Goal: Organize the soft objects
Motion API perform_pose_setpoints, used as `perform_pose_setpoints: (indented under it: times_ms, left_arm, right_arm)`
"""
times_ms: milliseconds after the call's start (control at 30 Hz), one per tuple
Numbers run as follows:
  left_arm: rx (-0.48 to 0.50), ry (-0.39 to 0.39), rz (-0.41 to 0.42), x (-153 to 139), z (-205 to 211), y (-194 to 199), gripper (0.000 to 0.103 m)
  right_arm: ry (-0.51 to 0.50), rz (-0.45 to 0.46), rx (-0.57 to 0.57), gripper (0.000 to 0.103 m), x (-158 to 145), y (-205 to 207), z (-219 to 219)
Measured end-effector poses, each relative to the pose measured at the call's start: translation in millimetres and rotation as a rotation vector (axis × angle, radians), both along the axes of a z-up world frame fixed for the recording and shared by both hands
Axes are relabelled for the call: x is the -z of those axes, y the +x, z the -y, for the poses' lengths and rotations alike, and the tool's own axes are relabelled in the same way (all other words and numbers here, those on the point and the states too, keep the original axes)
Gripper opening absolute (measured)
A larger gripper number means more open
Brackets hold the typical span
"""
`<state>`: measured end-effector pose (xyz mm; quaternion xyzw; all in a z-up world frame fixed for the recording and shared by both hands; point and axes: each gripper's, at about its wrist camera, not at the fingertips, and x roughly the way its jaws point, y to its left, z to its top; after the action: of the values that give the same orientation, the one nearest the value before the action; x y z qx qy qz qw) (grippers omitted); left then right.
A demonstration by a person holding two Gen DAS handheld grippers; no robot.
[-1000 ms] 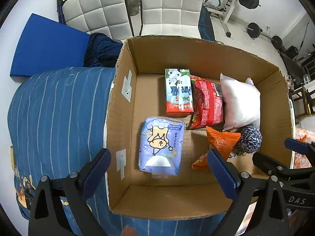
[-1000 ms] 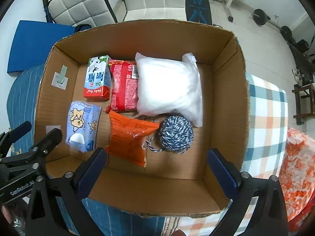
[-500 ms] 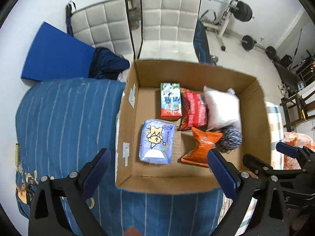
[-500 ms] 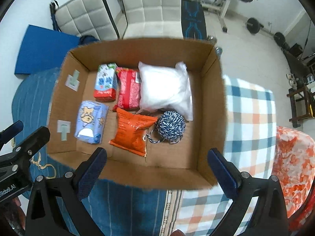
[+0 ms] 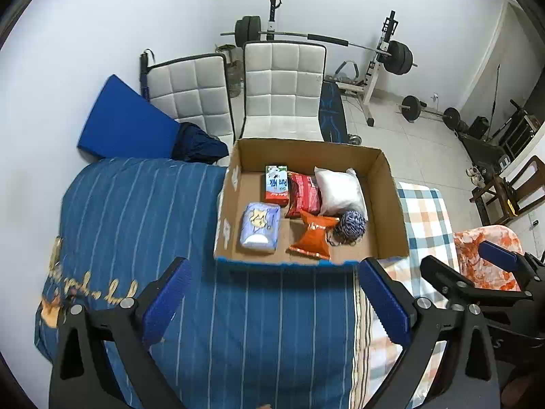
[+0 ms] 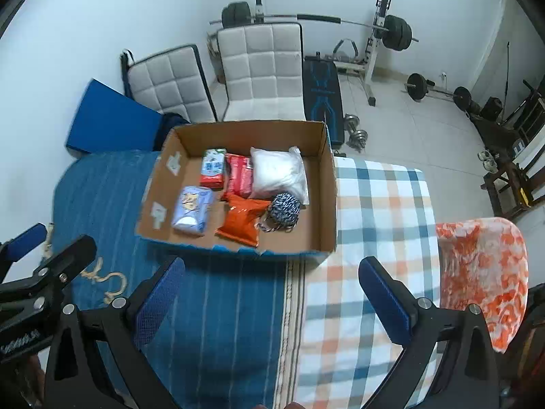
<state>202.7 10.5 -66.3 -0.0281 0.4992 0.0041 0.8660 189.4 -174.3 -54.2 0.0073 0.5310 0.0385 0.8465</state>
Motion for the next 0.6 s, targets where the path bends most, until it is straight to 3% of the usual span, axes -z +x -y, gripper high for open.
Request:
perform_pose_setpoints:
  times_ms: [333,600]
  left_arm:
    - [-0.026,-0.027,0.075,-51,0,-69,0.1]
    - [-0.061,-0.023,0.136,-85,6,-114,0.1]
  right_arm:
    - [-0.005,0.111,-0.046,0.103,-72,-106,12]
    - [-0.001,0.144,-0.057,0.103,-104,-155,27]
